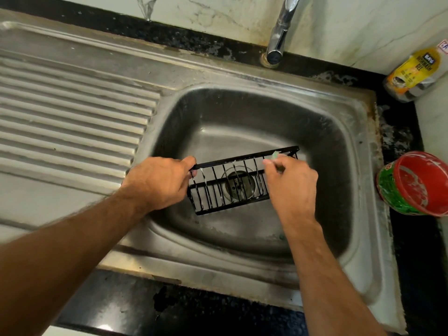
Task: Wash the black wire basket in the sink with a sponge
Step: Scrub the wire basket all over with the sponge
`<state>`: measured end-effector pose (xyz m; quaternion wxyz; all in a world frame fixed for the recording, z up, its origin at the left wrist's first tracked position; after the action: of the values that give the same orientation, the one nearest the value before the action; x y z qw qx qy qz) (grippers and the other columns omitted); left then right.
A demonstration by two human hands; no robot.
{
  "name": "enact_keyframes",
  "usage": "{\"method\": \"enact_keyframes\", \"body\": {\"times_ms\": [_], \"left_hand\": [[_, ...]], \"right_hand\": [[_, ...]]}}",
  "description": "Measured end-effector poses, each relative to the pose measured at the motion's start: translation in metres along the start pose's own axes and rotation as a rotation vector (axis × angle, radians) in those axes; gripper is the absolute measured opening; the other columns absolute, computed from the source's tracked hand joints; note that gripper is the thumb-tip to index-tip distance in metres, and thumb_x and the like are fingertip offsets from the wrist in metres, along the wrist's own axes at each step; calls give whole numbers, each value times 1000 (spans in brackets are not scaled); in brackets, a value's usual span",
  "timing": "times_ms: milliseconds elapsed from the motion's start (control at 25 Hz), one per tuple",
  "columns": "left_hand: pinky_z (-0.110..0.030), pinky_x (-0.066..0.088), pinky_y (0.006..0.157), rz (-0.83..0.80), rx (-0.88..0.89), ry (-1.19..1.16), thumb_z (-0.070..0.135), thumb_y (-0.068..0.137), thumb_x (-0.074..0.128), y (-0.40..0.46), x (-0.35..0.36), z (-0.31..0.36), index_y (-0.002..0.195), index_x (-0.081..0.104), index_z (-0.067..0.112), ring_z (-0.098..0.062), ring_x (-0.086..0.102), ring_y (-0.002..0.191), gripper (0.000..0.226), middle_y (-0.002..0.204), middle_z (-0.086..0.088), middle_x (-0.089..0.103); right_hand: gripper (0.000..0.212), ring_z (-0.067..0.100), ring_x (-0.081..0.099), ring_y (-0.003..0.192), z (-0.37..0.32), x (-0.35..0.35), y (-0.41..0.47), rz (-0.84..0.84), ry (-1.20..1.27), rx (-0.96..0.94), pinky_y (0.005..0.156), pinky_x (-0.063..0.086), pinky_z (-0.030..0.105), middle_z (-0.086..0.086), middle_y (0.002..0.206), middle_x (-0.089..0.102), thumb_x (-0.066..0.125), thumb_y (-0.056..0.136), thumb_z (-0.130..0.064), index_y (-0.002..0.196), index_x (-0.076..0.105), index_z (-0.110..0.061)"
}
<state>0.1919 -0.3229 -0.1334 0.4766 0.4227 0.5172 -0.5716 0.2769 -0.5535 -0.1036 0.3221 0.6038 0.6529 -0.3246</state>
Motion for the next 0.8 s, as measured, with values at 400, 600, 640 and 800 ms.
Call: {"method": "enact_keyframes", "body": {"times_ms": [400, 600, 640, 800], "left_hand": [[-35, 38, 62, 51, 59, 42, 57, 101, 12, -1, 0, 4, 98, 45, 26, -26, 65, 74, 45, 86, 2, 68], [-34, 39, 59, 47, 2, 70, 53, 103, 12, 2, 2, 0, 103, 49, 25, -22, 52, 62, 46, 81, 2, 68], [-34, 41, 59, 47, 3, 67, 53, 102, 11, 2, 3, -1, 103, 49, 25, -22, 52, 61, 48, 80, 2, 67], [-35, 42, 60, 74, 32, 69, 51, 103, 11, 3, 2, 1, 104, 50, 23, -26, 65, 69, 48, 83, 0, 69]], "right_hand": [[45, 17, 66, 96, 6, -3, -9, -7, 56, 49, 98, 54, 35, 2, 110, 68, 59, 92, -6, 134, 59, -18], [28, 20, 66, 96, 2, -10, -37, -72, -110, 27, 95, 51, 29, 8, 121, 62, 63, 94, -10, 121, 69, -16], [26, 19, 65, 92, 4, -10, -38, -102, -138, 38, 91, 51, 27, 7, 117, 65, 65, 93, -11, 118, 70, -17], [14, 9, 63, 74, 16, -23, -29, -140, -79, 122, 82, 51, 20, -4, 92, 74, 68, 91, -19, 102, 74, -25]]}}
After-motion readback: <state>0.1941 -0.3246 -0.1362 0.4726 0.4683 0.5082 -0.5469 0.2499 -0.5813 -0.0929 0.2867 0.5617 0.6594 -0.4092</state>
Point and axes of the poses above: each hand's wrist, its own y-axis towards the middle knuckle, its own x-axis out of the palm, z = x × y, the point moved 9 cm from there along y, towards the middle knuckle
